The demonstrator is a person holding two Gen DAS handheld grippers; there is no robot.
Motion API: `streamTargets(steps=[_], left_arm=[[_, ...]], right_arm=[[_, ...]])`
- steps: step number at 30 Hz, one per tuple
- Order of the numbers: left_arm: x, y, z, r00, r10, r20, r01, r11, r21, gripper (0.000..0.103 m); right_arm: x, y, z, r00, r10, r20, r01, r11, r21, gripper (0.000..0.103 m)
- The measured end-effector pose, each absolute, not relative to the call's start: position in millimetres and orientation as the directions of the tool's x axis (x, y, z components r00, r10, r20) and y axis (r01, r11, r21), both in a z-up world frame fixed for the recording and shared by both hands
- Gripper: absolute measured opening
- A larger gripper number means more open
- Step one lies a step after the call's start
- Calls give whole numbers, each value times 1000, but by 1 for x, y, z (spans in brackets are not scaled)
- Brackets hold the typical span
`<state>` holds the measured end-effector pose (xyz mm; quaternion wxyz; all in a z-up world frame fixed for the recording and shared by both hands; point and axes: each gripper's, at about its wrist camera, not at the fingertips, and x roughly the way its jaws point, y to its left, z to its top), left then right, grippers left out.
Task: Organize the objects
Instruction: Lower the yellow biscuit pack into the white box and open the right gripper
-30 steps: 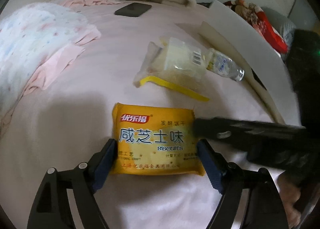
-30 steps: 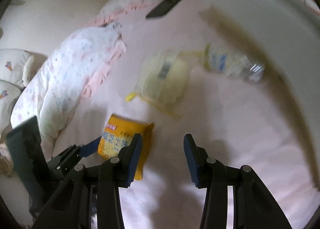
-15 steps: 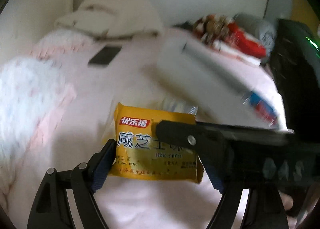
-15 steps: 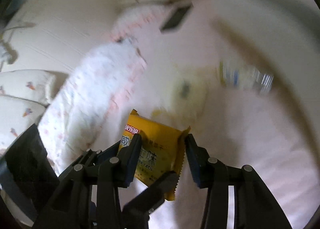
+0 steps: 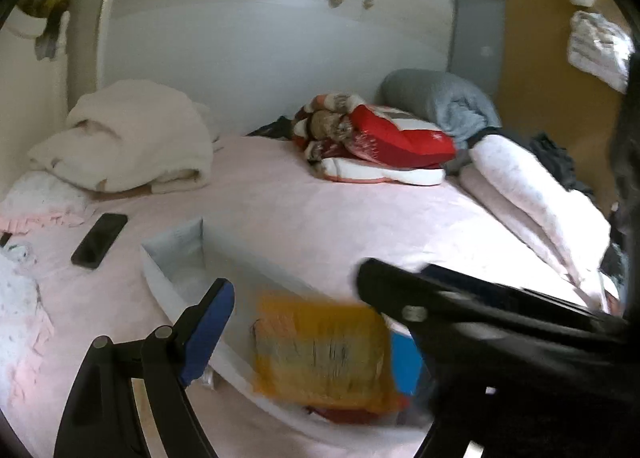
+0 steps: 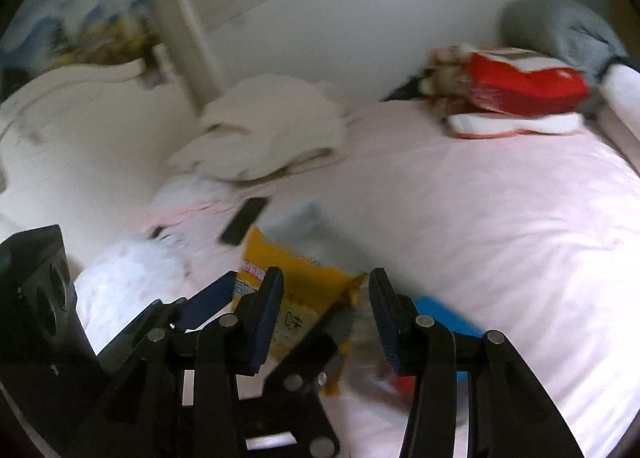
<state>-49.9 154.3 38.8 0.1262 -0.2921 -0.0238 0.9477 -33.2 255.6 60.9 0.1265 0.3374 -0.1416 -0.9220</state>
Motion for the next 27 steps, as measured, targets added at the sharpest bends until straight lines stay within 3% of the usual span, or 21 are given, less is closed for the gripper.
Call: streamTargets(steps=[3, 8, 13, 27], left_arm=[[-60, 172, 33, -812, 109, -574, -125, -992, -11, 84], [-63, 196, 29, -851, -146, -504, 16, -967, 253, 84], [-70, 189, 32, -809, -35, -587, -69, -986, 153, 84], [-55, 180, 29, -782, -88, -617, -107, -956, 272, 84]], right_arm=[[-38, 279, 51, -742, -312, -594, 89, -923, 374, 46], [-43, 301, 44, -757, -266, -596, 37, -929, 368, 45], [-47, 308, 34, -724, -341, -600, 84, -906, 415, 45], [-38, 301, 20, -677, -451, -582, 167, -864, 475, 45]])
